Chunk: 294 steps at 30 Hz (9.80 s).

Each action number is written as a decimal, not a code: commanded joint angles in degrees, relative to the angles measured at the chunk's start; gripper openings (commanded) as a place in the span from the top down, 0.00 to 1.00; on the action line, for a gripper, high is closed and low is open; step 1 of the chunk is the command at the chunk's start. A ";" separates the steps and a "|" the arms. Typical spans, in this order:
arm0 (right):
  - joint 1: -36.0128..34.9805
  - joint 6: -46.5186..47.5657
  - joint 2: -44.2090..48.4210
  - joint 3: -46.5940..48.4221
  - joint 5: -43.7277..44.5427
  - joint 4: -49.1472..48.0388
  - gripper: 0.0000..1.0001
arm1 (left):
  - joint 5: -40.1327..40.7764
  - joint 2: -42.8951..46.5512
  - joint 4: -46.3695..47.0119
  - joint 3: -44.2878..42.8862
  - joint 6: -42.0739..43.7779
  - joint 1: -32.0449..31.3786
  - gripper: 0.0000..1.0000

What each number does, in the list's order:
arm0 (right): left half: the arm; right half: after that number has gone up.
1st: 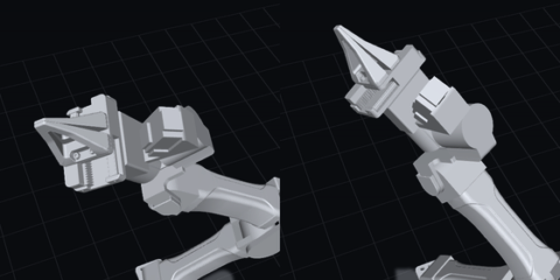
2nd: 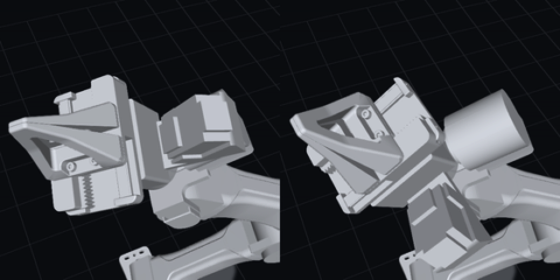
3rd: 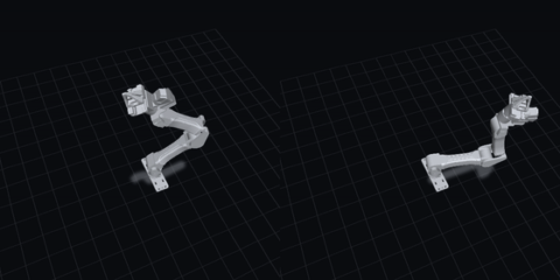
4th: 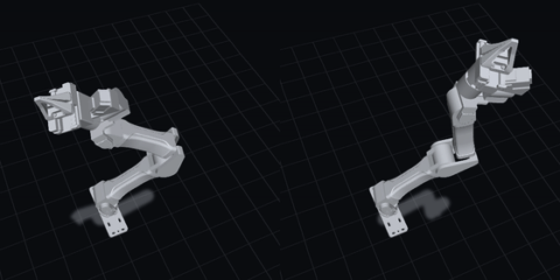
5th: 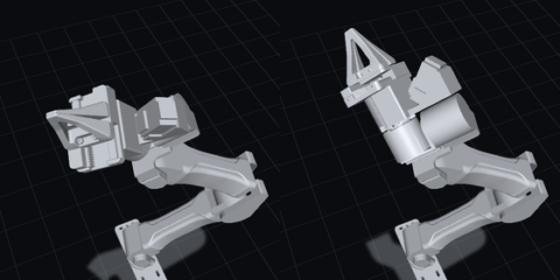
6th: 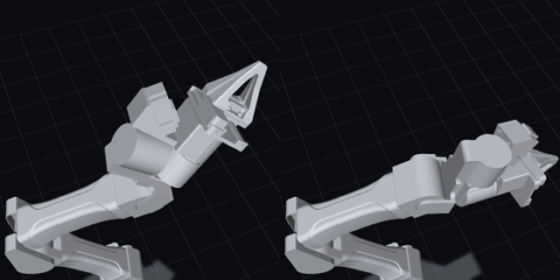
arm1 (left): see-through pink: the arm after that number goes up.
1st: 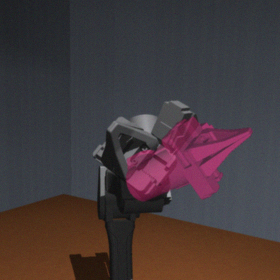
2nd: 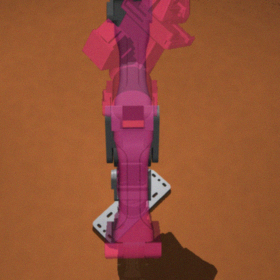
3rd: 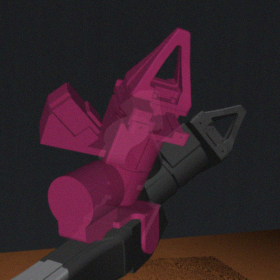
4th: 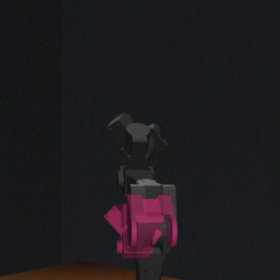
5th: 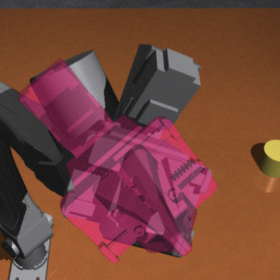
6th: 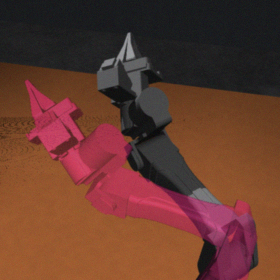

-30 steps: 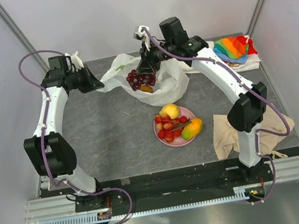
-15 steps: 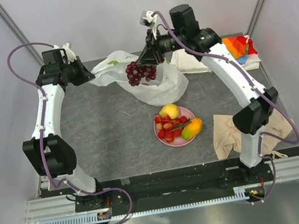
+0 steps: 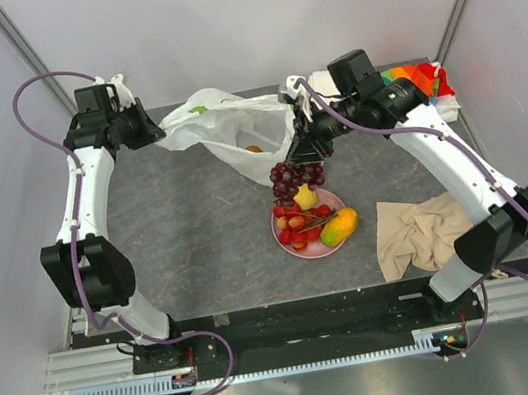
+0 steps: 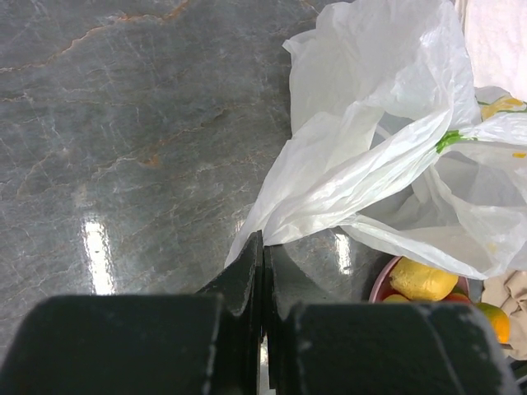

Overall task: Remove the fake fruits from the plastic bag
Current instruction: Place the fake fruit on the plate, then take out the fake fruit from the plastic bag, then place the fake fruit on the plate.

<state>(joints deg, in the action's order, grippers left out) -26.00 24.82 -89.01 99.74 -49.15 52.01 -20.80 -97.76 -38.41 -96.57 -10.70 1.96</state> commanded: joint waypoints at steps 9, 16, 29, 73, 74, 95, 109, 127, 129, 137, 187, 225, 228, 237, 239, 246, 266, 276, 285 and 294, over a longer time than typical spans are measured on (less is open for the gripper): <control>-0.37 9.45 -5.82 0.27 0.37 9.42 1.00 | -1.26 5.91 0.62 3.85 3.05 0.15 0.98; -1.16 13.06 -6.96 -1.22 -0.60 13.91 1.00 | -1.18 6.00 0.09 3.94 4.72 0.15 0.98; -1.34 17.89 -13.99 -4.82 -0.96 16.02 1.00 | -0.82 5.91 -0.43 4.99 6.04 0.24 0.98; -0.72 1.74 -16.18 12.84 2.82 0.75 0.21 | -10.04 8.54 -2.01 5.43 7.27 0.07 0.98; -1.33 0.07 -17.06 13.37 6.39 -4.41 0.21 | -10.75 9.76 -2.19 6.48 7.18 -0.02 0.98; -9.16 -9.00 -38.26 18.83 30.86 -18.96 0.30 | -5.92 22.87 -11.77 26.96 12.98 -0.20 0.98; -9.16 -8.74 -23.40 -2.53 31.83 -26.42 0.22 | 0.41 23.13 -14.85 31.53 20.71 -0.20 0.99; -9.51 -14.27 -46.77 16.00 41.93 -33.81 0.16 | 1.55 24.19 -10.81 34.35 22.83 -0.46 0.98; -9.42 -14.97 -49.32 18.28 41.50 -35.21 0.16 | 1.37 24.72 -10.72 35.13 22.65 -0.55 0.98; -10.04 -18.22 -53.45 22.60 34.65 -39.53 0.13 | 1.20 24.81 -10.19 36.98 21.69 -1.25 0.98; -11.00 -18.41 -25.52 -1.91 17.42 -33.48 0.67 | 3.40 21.99 -5.97 25.04 14.39 -1.25 0.98; 17.03 6.12 -5.55 -26.09 14.78 -10.79 0.67 | 7.27 9.08 -13.53 15.19 21.60 -1.34 0.98; 17.12 5.68 -8.36 -26.35 13.73 -10.87 0.66 | 7.26 7.58 -13.44 14.84 21.68 -1.25 0.98; 17.12 4.19 -13.20 -25.13 10.31 -11.49 0.65 | 9.72 7.32 -15.55 16.24 24.85 -1.25 0.98; 17.03 3.40 -13.99 -24.95 8.38 -11.58 0.64 | 10.07 7.58 -15.81 16.86 25.29 -1.34 0.98; 17.03 -0.55 -15.75 -25.39 6.17 -12.02 0.62 | 10.43 7.58 -15.90 17.65 25.73 -1.25 0.98; 17.03 -3.11 -16.37 -29.87 5.20 -12.02 0.46 | 8.76 7.40 -15.73 18.44 25.82 -1.25 0.98; 17.21 -2.23 -15.40 -29.96 6.17 -11.14 0.02 | 8.14 6.79 -15.20 18.70 25.82 -1.34 0.98; 17.91 -1.79 -14.79 -27.77 6.08 -9.56 0.02 | 7.44 6.35 -15.11 18.79 25.73 -1.25 0.98; 20.11 -1.00 -15.66 -22.41 4.94 -6.84 0.02 | 7.17 5.73 -14.94 18.62 25.82 -1.25 0.98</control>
<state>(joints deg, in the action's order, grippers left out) -6.76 22.41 -105.19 73.28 -42.63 43.79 -12.36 -91.44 -54.11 -77.65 13.02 0.82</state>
